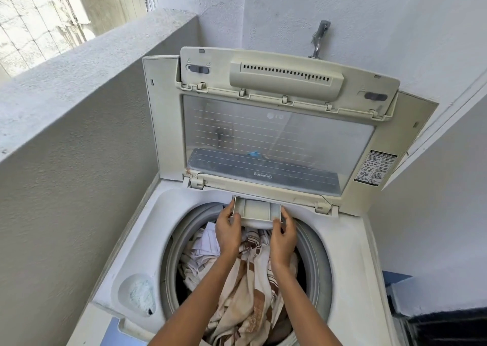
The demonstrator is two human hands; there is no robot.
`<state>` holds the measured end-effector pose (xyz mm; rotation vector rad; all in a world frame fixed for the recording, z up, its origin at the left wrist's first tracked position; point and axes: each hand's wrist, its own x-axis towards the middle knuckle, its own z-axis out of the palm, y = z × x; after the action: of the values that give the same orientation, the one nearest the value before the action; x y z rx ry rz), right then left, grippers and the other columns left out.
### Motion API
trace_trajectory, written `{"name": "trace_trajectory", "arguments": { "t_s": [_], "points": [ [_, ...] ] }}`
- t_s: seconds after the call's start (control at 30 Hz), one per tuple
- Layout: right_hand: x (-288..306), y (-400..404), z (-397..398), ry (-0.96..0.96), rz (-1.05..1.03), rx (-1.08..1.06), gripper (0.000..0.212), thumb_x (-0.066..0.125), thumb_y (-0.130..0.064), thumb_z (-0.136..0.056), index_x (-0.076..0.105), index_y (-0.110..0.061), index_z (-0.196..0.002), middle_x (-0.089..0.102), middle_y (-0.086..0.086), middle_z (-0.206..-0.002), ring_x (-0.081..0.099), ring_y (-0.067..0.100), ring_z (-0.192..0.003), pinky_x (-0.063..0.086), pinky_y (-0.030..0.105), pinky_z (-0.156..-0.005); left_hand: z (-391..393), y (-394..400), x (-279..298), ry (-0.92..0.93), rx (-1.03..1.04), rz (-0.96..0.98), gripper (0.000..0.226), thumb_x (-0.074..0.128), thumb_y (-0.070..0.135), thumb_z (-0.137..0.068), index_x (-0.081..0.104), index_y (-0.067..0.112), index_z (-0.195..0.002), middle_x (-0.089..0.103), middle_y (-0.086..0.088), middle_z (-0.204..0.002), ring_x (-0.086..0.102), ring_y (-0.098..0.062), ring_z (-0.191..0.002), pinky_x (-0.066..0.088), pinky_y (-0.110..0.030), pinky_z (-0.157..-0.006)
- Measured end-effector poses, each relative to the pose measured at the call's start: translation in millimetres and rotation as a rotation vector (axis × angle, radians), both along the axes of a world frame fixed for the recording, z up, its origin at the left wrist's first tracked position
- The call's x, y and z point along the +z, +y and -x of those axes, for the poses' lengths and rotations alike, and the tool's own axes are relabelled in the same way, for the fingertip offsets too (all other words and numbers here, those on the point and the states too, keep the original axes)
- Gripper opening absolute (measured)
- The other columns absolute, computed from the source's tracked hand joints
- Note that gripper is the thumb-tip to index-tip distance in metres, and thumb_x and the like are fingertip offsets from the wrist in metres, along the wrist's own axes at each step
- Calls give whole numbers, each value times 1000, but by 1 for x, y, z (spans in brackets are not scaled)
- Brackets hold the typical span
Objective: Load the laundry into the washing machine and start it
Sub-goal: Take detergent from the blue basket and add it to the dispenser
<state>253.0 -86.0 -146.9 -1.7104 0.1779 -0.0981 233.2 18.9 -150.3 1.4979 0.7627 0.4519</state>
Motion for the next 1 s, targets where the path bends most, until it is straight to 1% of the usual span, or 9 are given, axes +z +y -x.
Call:
{"name": "trace_trajectory", "arguments": {
  "t_s": [0.07, 0.2, 0.3, 0.37, 0.57, 0.67, 0.8, 0.9, 1.0],
  "points": [
    [-3, -3, 5, -15, -1, 61, 44, 58, -15, -93, 49, -15, -136, 49, -2, -136, 47, 7, -122, 40, 0, -83, 3, 2, 2, -18, -49, -46, 41, 46, 4, -95, 51, 14, -134, 53, -2, -137, 49, -18, -126, 36, -29, -107],
    [-10, -6, 10, 9, 16, 76, 50, 63, -19, -89, 48, -13, -137, 49, 3, -134, 50, 15, -122, 43, 3, -81, 4, 9, 2, -7, -130, -111, 47, 37, -5, -94, 46, 12, -138, 49, -2, -139, 41, -4, -120, 28, -13, -99],
    [-9, -7, 8, 5, 14, 95, 50, 62, -19, -90, 46, -13, -138, 47, 3, -140, 44, 5, -123, 43, 5, -88, 2, 7, 3, -12, -128, -109, 50, 35, -7, -93, 44, 13, -139, 46, -5, -141, 41, -13, -128, 28, -17, -103],
    [-9, -9, 7, 1, 30, 137, 51, 58, -18, -93, 43, -17, -141, 43, -2, -144, 39, 1, -127, 41, 22, -102, 2, 6, 4, -5, -141, -108, 51, 34, -6, -94, 42, 13, -140, 44, -6, -142, 40, -17, -131, 28, -21, -106],
    [-8, -12, 1, 34, 7, 195, 49, 45, -6, -97, 38, -18, -144, 37, -4, -149, 33, 9, -138, 29, 31, -114, 8, 9, 0, 23, -222, -216, 48, 36, 2, -98, 37, 16, -144, 39, -7, -146, 38, -19, -133, 28, -18, -105],
    [-9, -8, 1, 30, 21, 198, 50, 41, -4, -98, 34, -17, -146, 34, -4, -151, 30, 9, -139, 27, 27, -113, 13, 13, -4, 53, -290, -466, 47, 39, 14, -100, 32, 16, -146, 31, -2, -152, 30, -16, -139, 26, -27, -114],
    [-11, -5, 4, 10, 63, 208, 49, 38, -8, -100, 29, -17, -147, 29, -3, -154, 25, 2, -137, 23, 24, -114, 16, 17, -15, 139, -502, -774, 64, 39, 42, -98, 16, 15, -150, 6, -3, -160, 9, -16, -147, 17, -32, -119],
    [-12, -9, 9, 7, 142, 217, 47, 39, -16, -101, 29, -17, -148, 30, 0, -154, 27, 9, -140, 24, 22, -111, 18, 17, -11, 188, -546, -804, 77, 28, 59, -91, 10, 14, -151, 0, -3, -160, 5, -18, -148, 16, -38, -120],
    [-4, -12, 19, -54, 301, 172, 47, 43, -20, -100, 33, -16, -146, 32, 5, -152, 28, 18, -141, 27, 26, -110, 27, 18, 1, 199, -544, -750, 86, 23, 69, -87, 13, 12, -151, 6, -5, -160, 8, -19, -147, 18, -43, -119]
  ]
}}
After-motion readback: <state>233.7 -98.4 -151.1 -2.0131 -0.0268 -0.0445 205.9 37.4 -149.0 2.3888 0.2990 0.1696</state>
